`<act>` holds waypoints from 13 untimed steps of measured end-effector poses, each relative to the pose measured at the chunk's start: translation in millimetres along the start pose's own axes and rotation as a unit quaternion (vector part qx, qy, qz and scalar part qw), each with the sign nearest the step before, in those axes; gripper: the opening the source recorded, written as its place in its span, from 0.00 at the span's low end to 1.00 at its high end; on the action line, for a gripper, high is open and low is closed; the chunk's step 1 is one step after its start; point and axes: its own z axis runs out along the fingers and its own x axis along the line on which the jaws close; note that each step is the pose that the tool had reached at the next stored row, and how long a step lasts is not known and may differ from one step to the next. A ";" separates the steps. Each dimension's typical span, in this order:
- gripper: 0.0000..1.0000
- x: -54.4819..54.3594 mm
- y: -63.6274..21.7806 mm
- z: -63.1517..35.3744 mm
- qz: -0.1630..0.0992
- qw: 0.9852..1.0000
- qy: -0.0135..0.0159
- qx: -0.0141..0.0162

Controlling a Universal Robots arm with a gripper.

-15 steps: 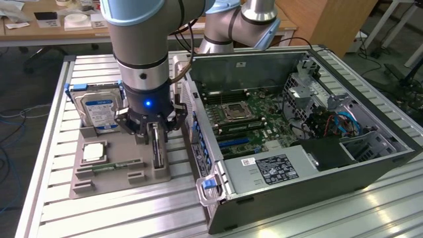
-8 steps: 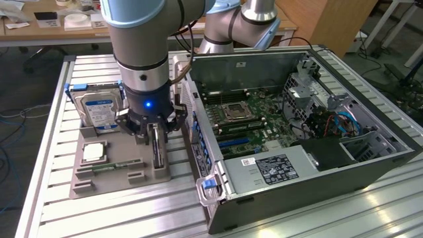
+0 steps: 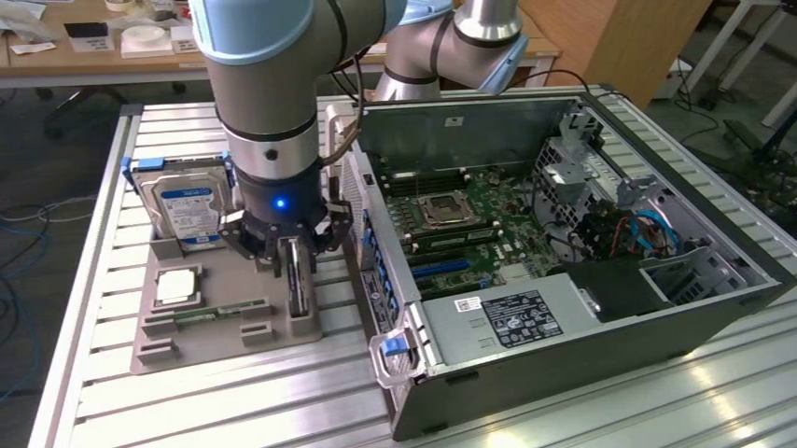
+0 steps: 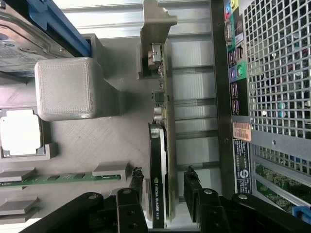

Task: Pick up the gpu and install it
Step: 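Pick up the gpu and move the gpu toward the slot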

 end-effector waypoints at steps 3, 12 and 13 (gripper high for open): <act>0.47 0.3 1.3 0.8 0.000 1.000 0.000 0.000; 0.47 2.7 8.4 3.3 0.000 1.000 0.000 0.000; 0.47 3.3 9.2 3.8 0.000 1.000 0.000 0.000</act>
